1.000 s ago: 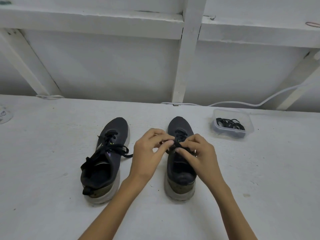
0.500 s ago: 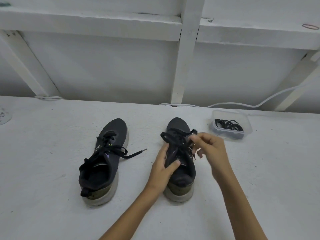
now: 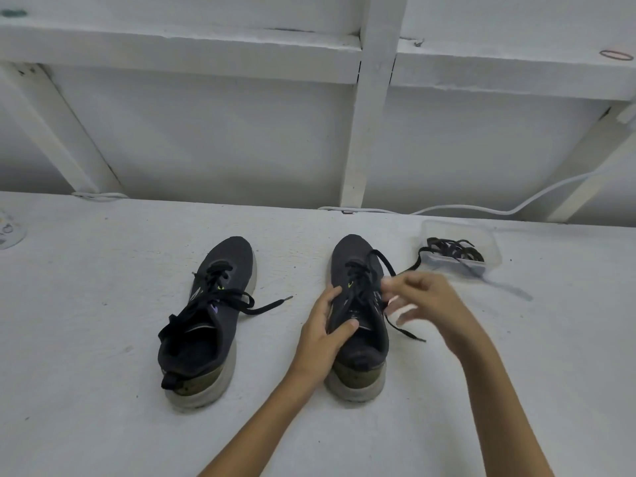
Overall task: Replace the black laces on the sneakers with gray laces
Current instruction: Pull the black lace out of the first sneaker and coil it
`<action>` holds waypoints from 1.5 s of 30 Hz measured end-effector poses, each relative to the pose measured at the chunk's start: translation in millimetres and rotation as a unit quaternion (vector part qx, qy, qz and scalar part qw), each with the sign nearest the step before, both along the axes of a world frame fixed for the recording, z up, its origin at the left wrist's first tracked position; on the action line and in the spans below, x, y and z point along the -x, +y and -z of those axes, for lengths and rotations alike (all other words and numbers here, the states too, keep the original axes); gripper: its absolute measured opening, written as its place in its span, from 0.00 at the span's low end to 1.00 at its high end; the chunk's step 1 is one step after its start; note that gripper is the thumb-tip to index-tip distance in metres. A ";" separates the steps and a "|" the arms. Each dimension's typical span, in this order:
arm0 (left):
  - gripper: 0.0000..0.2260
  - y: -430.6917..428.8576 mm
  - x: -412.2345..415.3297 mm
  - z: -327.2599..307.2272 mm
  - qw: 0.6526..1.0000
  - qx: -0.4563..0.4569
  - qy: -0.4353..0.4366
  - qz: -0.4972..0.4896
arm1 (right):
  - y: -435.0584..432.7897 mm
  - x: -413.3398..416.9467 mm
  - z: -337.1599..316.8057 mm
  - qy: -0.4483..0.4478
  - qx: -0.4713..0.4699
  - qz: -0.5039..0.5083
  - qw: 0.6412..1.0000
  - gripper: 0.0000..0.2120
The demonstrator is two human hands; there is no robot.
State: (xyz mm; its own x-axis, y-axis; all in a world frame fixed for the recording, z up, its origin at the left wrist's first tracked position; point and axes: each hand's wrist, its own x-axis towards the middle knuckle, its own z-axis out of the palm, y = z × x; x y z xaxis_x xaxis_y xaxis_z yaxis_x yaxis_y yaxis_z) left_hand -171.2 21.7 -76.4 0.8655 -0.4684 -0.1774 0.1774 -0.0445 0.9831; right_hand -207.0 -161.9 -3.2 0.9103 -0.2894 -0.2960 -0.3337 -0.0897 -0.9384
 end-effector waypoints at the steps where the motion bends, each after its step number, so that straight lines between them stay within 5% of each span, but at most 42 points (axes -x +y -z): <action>1: 0.25 0.3 0.0 -0.3 1.000 -0.003 -0.008 0.001 | 6.9 1.0 3.5 0.020 0.024 -0.030 0.999 0.12; 6: 0.19 0.9 -0.5 -2.3 0.997 -0.016 -0.079 -0.015 | 25.4 -4.3 7.4 -0.045 0.088 -0.008 0.995 0.07; 13: 0.18 2.5 -2.0 -8.3 0.985 -0.043 -0.166 -0.020 | 17.8 -7.2 0.5 -0.135 -0.011 0.100 0.986 0.05; 20: 0.14 -5.0 -11.0 -17.0 0.958 -0.123 -0.258 -0.025 | 21.8 4.3 15.0 -0.087 0.232 -0.081 0.966 0.12; 29: 0.08 -3.8 -17.2 -14.0 0.950 -0.109 -0.284 -0.069 | 45.0 12.1 44.5 -0.208 0.303 0.033 0.929 0.06; 37: 0.04 -3.6 -20.9 -17.8 0.956 -0.123 -0.261 -0.059 | 45.2 7.2 28.0 -0.131 -0.066 0.053 0.988 0.05; 42: 0.04 -1.4 -26.6 -23.1 0.969 -0.127 -0.214 -0.009 | 27.3 3.6 -1.7 -0.223 -0.181 0.142 0.947 0.11; 45: 0.03 -3.1 -29.4 -32.5 0.990 -0.077 -0.114 0.023 | 5.8 8.4 -21.4 -0.296 -0.223 0.191 0.909 0.09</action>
State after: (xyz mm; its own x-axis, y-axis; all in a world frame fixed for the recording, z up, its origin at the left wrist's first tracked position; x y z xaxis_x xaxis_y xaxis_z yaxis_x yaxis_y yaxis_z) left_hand -141.8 18.6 -43.9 0.8699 -0.4905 -0.0528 -0.0531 -0.1994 0.9785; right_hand -215.4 -156.2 18.3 0.8073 -0.5883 0.0469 0.3141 0.3609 -0.8781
